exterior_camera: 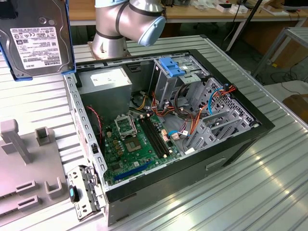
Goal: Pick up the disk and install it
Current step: 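Pick up the disk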
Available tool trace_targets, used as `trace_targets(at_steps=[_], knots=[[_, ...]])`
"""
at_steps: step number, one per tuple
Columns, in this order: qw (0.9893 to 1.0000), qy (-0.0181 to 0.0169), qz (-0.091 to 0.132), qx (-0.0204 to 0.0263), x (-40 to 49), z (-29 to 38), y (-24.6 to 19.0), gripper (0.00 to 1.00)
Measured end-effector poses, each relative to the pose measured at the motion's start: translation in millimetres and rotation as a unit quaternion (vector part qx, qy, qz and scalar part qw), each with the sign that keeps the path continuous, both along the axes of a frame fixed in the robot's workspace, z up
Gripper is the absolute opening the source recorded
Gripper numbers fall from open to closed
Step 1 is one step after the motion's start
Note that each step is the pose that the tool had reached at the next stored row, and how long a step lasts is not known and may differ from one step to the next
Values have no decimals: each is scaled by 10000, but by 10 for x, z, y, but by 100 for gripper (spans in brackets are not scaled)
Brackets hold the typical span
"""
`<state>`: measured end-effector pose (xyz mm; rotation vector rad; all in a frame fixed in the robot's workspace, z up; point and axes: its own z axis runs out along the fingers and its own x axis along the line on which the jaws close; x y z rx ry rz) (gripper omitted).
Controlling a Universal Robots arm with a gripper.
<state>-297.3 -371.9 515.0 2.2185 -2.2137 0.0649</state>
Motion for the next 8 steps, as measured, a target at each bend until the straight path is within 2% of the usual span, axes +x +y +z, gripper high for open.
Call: trace_targets(at_steps=[8], knots=[[10000, 0, 0, 0, 87, -1, 0, 37]])
